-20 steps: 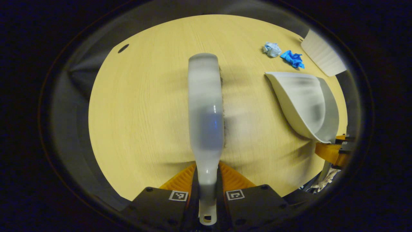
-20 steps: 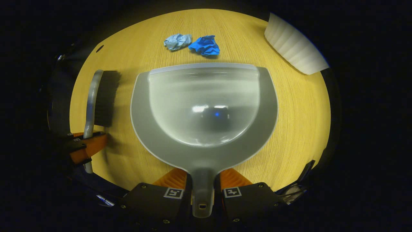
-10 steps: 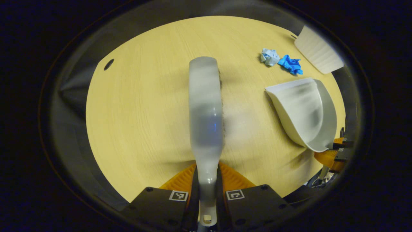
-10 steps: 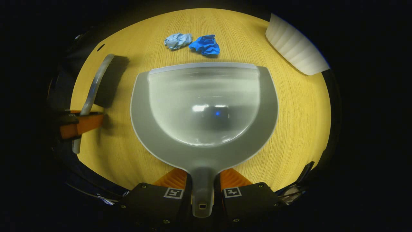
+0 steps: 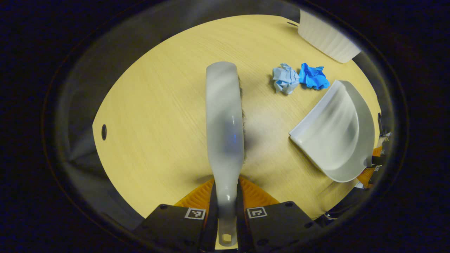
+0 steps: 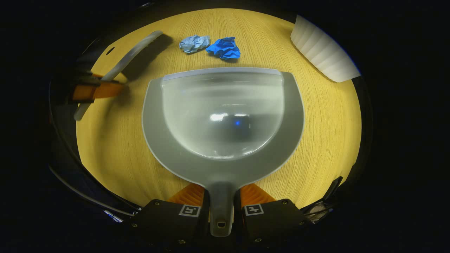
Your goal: Pick up the small broom and dustpan from the desktop, sweep the trash into the dustpan with the broom, and then empty the trash into the garbage bin.
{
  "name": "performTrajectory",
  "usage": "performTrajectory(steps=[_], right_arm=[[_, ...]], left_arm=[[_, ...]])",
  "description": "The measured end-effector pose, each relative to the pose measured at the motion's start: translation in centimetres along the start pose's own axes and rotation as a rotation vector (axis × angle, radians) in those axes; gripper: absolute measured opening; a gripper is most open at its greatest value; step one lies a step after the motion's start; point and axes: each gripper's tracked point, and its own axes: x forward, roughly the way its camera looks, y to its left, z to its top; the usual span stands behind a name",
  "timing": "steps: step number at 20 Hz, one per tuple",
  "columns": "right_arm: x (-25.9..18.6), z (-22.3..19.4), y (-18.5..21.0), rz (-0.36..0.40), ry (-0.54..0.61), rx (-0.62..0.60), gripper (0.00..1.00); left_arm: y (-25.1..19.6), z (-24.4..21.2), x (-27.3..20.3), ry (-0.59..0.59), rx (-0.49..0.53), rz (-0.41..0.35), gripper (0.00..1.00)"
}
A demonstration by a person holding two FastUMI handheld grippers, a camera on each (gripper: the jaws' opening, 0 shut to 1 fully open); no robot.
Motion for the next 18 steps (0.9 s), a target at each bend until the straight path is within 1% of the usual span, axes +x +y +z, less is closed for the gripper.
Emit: performTrajectory(steps=[2, 3, 4, 5, 6, 8, 9, 12, 13, 14, 16, 18], right_arm=[[0.0, 0.0, 0.0, 0.002, 0.003, -0.002, 0.31], [0.0, 0.0, 0.0, 0.003, 0.004, -0.002, 0.31], [0.0, 0.0, -0.1, 0.004, 0.006, -0.003, 0.31], [0.0, -0.1, 0.0, 0.004, 0.006, -0.004, 0.31], [0.0, 0.0, -0.1, 0.004, 0.007, -0.006, 0.31], [0.0, 0.0, -0.1, 0.005, 0.007, -0.006, 0.31], [-0.1, 0.0, -0.1, 0.005, 0.006, -0.007, 0.31], [-0.3, 0.3, 0.0, 0.006, 0.004, -0.014, 0.31], [-0.4, 0.4, -0.1, 0.006, 0.004, -0.018, 0.31], [-0.3, 0.3, -0.1, 0.006, 0.002, -0.022, 0.31], [-0.3, 0.4, -0.3, 0.007, -0.001, -0.030, 0.31], [-0.4, 0.4, -0.4, 0.008, -0.001, -0.039, 0.31]], left_arm=[[0.3, 2.3, 0.5, -0.008, 0.103, 0.013, 0.29], [0.4, 3.1, 0.5, -0.011, 0.152, 0.018, 0.27], [0.2, 4.1, 0.5, -0.016, 0.198, 0.018, 0.27], [0.0, 4.9, 0.5, -0.020, 0.239, 0.010, 0.29], [-0.6, 5.6, 0.5, -0.026, 0.277, -0.002, 0.29], [-1.5, 6.7, 0.3, -0.034, 0.348, -0.032, 0.29], [-1.9, 7.1, 0.3, -0.040, 0.381, -0.050, 0.31], [-2.8, 8.0, -0.5, -0.045, 0.491, -0.114, 0.29], [-2.9, 8.3, -0.9, -0.043, 0.528, -0.134, 0.29], [-2.9, 8.5, -1.3, -0.044, 0.562, -0.153, 0.31], [-2.7, 9.3, -2.2, -0.047, 0.626, -0.183, 0.31], [-2.6, 10.1, -3.1, -0.051, 0.658, -0.219, 0.27]])
